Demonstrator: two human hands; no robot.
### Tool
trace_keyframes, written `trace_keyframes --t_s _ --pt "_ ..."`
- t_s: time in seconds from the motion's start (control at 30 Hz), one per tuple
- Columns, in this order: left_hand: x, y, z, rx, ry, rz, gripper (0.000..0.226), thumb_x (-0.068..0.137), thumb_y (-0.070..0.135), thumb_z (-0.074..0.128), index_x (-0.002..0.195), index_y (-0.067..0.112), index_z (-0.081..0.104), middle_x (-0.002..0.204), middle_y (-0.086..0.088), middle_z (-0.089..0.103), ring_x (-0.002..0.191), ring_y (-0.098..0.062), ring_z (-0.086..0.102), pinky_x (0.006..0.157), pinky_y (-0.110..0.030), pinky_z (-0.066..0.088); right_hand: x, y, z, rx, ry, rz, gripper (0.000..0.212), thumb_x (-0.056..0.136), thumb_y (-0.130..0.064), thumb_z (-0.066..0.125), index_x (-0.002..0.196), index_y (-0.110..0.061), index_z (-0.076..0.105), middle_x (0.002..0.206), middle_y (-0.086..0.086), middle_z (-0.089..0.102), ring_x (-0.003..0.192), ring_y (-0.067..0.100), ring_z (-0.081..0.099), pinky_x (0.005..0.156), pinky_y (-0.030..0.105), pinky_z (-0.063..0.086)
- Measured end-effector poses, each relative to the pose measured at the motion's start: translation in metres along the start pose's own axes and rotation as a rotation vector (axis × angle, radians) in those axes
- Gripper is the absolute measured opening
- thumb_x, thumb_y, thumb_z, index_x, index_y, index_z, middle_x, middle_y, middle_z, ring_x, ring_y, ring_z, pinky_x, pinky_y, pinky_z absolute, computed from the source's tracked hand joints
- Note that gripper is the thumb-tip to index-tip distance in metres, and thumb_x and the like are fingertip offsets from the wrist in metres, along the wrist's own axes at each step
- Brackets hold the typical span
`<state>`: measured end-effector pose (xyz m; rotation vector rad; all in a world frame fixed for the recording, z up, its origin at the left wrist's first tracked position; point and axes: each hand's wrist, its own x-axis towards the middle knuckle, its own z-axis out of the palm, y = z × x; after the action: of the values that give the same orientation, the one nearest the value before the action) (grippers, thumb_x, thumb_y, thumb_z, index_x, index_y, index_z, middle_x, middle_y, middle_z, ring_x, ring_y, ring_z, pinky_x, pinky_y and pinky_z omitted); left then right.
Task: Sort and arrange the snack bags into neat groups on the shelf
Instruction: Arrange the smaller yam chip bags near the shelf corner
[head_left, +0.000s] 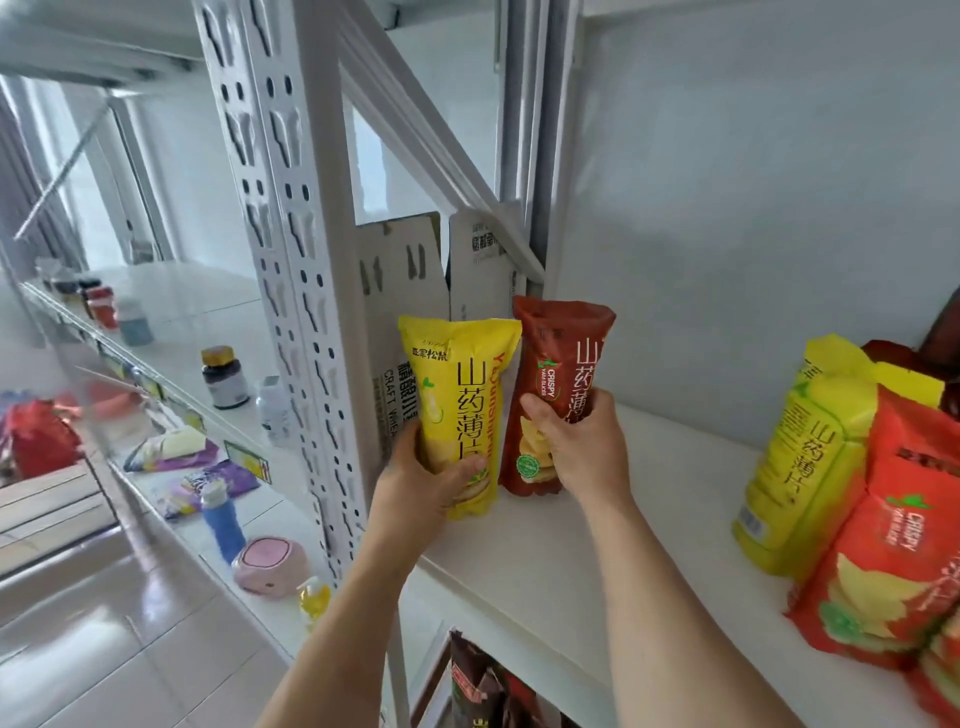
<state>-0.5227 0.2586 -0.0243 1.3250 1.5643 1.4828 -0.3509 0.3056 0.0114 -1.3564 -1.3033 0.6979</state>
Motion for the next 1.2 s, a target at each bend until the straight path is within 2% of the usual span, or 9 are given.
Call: trace_keyframes --t_s 0.1,0.3,0.47,0.53,0.67,0.8,0.9,1.03,1.2 --pt "0.014 -0.006 0.0 -0.028 -0.026 -0.001 0.076 0.064 0.045 0.089 0.131 0.037 0.053 0.116 0.015 0.071 0.107 -0.009 0.068 0.093 -0.039 0.057 0.013 0.0 0.016 0.044 -0.004 -0.023 0.051 0.072 -0.05 0.082 0.107 -0.032 0.049 0.095 -0.013 0.068 0.089 0.01 0.067 0.079 0.033 0.054" --pt "0.018 -0.013 0.004 -0.102 -0.031 0.029 0.071 0.075 0.027 0.088 0.128 0.047 0.045 0.12 0.019 0.066 0.111 -0.002 0.063 0.092 -0.029 0.053 0.02 -0.002 0.032 0.075 -0.003 -0.048 0.055 0.071 -0.055 0.077 0.111 -0.035 0.044 0.095 -0.021 0.062 0.087 -0.005 0.061 0.072 0.021 0.047" --pt "0.015 -0.012 0.002 -0.112 -0.077 0.035 0.093 0.062 0.05 0.089 0.142 0.041 0.043 0.128 0.017 0.065 0.118 -0.006 0.062 0.102 -0.043 0.053 0.009 -0.004 0.025 0.059 -0.012 -0.015 0.099 0.068 -0.071 0.07 0.146 -0.023 0.035 0.127 -0.009 0.058 0.097 -0.008 0.059 0.077 0.004 0.042" --pt "0.011 -0.012 0.002 -0.093 -0.08 0.044 0.092 0.067 0.043 0.09 0.145 0.037 0.041 0.131 0.013 0.064 0.12 -0.009 0.061 0.104 -0.043 0.052 0.001 -0.003 0.02 0.041 0.028 -0.02 0.109 0.065 -0.076 0.068 0.151 -0.021 0.03 0.137 -0.004 0.053 0.118 0.003 0.054 0.093 0.017 0.04" --pt "-0.003 -0.014 0.005 0.022 0.026 0.102 0.103 0.064 0.062 0.079 0.15 0.031 0.032 0.146 0.005 0.052 0.136 -0.016 0.05 0.112 -0.046 0.043 -0.017 -0.005 0.004 -0.012 0.116 -0.017 0.08 0.083 -0.057 0.066 0.148 -0.021 0.034 0.135 -0.004 0.053 0.125 0.009 0.051 0.095 0.021 0.036" --pt "-0.04 -0.01 0.016 0.216 0.211 0.215 0.088 0.088 0.042 0.072 0.156 0.013 0.025 0.162 -0.007 0.025 0.15 -0.022 0.02 0.121 -0.048 0.026 -0.037 -0.002 -0.026 -0.176 0.148 -0.068 0.058 0.089 -0.046 0.066 0.137 -0.018 0.05 0.123 -0.007 0.06 0.114 0.007 0.056 0.091 0.019 0.038" --pt "-0.063 -0.008 0.036 0.31 0.262 0.466 0.064 0.092 0.033 0.064 0.145 0.006 0.043 0.156 -0.016 0.034 0.145 -0.032 0.025 0.12 -0.05 0.027 -0.058 0.006 -0.052 -0.31 0.147 -0.112 0.036 0.091 -0.035 0.067 0.122 -0.016 0.063 0.117 -0.004 0.067 0.107 0.011 0.062 0.086 0.02 0.042" --pt "-0.086 0.007 0.077 0.37 0.071 0.685 0.041 0.092 0.03 0.056 0.121 0.003 0.065 0.129 -0.013 0.062 0.123 -0.033 0.054 0.104 -0.045 0.044 -0.089 0.015 -0.092 -0.425 0.185 -0.182 0.026 0.092 -0.034 0.066 0.112 -0.018 0.068 0.109 -0.004 0.07 0.1 0.012 0.064 0.086 0.026 0.048" --pt "-0.12 0.033 0.128 0.32 -0.153 0.692 0.039 0.093 0.032 0.055 0.121 0.007 0.066 0.127 -0.008 0.063 0.117 -0.028 0.059 0.091 -0.042 0.052 -0.125 0.013 -0.154 -0.441 0.292 -0.243 0.024 0.093 -0.033 0.064 0.111 -0.018 0.068 0.103 -0.008 0.07 0.093 0.007 0.063 0.082 0.026 0.049"
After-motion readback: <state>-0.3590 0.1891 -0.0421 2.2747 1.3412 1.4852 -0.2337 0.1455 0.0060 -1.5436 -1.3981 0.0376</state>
